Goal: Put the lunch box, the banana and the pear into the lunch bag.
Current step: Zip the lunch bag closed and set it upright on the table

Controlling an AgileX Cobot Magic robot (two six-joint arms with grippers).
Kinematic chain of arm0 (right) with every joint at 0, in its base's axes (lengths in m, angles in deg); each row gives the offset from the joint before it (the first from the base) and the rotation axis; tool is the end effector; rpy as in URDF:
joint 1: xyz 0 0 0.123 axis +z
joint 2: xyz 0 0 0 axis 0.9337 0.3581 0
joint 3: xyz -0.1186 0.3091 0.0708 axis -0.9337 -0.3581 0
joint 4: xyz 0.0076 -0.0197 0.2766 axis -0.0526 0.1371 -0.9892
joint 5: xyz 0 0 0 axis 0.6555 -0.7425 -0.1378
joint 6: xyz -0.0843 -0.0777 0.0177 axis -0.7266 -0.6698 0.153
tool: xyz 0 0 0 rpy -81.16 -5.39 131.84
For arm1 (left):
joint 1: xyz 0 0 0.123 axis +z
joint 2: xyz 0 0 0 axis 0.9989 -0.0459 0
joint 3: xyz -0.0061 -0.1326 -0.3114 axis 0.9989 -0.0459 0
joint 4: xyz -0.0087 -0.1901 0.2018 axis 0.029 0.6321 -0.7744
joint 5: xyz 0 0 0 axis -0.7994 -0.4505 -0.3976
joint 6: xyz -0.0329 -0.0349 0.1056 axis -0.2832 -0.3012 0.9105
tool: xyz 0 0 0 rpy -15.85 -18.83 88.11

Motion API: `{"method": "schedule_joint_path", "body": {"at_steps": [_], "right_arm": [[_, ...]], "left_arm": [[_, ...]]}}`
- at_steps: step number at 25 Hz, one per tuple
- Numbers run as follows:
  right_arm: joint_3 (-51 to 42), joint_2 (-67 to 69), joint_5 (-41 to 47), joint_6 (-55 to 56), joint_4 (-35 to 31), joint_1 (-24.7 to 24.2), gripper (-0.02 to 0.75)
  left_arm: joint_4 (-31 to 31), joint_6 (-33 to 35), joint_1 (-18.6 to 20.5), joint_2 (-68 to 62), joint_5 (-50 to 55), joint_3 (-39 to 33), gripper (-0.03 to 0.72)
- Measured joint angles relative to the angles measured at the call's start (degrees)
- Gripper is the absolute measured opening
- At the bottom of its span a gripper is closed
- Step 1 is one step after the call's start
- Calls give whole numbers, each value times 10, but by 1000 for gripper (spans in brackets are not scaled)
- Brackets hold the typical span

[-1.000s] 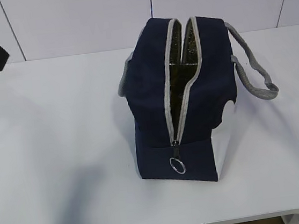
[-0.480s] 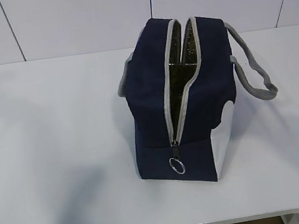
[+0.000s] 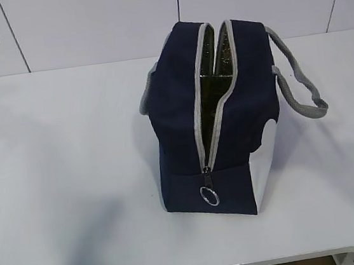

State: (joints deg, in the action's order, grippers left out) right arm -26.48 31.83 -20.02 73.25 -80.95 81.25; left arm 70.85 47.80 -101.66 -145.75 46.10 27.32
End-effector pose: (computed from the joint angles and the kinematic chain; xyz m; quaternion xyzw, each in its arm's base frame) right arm 0.0906 0.0392 0.4204 -0.1945 0.8607 0.0895 0.4619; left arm 0.2340 -0.1196 0.4416 0.1966 0.9092 -0.2783 0.2392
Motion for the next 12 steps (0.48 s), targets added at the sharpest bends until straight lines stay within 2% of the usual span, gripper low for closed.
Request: {"method": "schedule_joint_path", "body": {"at_steps": [8,12], "right_arm": [[-3,0,4,-1,-6,0,482],[-38,-3,-7,-16,-52,0,482]], "left_arm": [[-31,0,0,10,1,0,298],[-31,0,-1,10,1,0,296]]}}
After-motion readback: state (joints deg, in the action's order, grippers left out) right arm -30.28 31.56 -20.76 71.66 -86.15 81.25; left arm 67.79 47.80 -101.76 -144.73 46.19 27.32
